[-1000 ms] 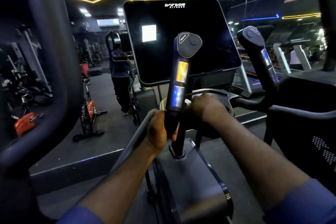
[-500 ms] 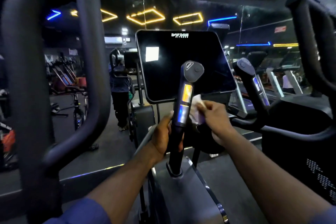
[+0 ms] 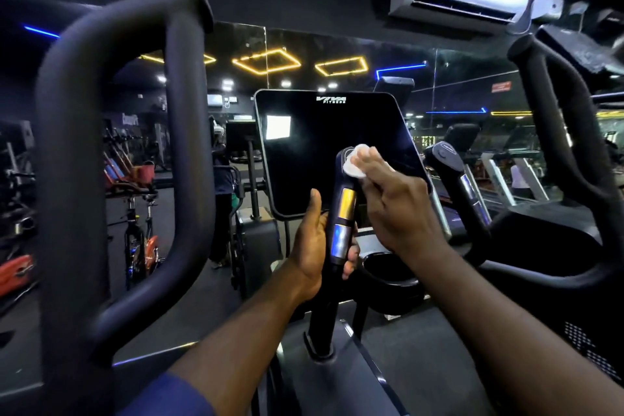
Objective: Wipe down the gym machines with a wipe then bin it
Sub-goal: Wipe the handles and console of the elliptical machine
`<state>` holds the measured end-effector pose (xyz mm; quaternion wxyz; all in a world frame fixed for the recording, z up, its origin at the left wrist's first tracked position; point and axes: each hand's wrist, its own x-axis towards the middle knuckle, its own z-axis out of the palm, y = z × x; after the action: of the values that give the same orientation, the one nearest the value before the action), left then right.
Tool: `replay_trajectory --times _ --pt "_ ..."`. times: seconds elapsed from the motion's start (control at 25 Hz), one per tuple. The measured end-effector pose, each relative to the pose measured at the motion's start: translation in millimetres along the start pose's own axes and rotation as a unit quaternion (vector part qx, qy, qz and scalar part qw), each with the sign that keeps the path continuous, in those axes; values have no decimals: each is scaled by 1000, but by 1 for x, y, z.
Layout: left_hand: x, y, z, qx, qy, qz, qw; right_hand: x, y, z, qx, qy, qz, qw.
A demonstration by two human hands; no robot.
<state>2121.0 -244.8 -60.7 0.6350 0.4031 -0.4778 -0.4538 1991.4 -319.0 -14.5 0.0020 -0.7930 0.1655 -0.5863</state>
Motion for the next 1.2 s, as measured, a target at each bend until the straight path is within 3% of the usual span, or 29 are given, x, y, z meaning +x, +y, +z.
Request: replay_trajectory --times 0.12,0.28,0.48,0.68,0.76,0.8,0.84,0.88,0.92,0.96,1.0,1.04,1.2 --pt "-2 2 3 10 -6 1 1000 21 -17 13 -9 -19 33 999" --pt "-4 2 4 10 4 8 1000 -12 -4 11 11 -55 -95 994" --pt "-4 2 4 9 1 3 1000 26 -21 17 -5 -12 42 999" --pt "2 -2 2 -13 -5 21 1000 -20 -3 16 -18 -33 -142 989" --pt "-1 -1 3 -3 -13 12 1000 -21 12 14 42 33 -20 998" --pt "-3 0 3 0 -13 9 1000 -13 11 15 109 89 99 985" --pt "-4 0 3 1 -12 8 1000 -2 5 16 210 121 220 945" --pt "-3 1 3 1 -11 11 1000 8 -1 19 342 125 301 882" --pt "-3 1 3 0 -10 14 1000 14 -7 22 478 117 354 796" --pt "-4 0 3 -4 -12 15 1000 19 -10 25 579 120 401 699" --pt "-4 0 4 -7 -13 13 1000 20 -11 21 634 106 430 634" --pt "-4 -1 3 -7 -13 14 1000 14 -8 15 661 74 436 606" --pt "-3 -2 6 12 13 30 999 12 -7 -1 699 -74 359 614"
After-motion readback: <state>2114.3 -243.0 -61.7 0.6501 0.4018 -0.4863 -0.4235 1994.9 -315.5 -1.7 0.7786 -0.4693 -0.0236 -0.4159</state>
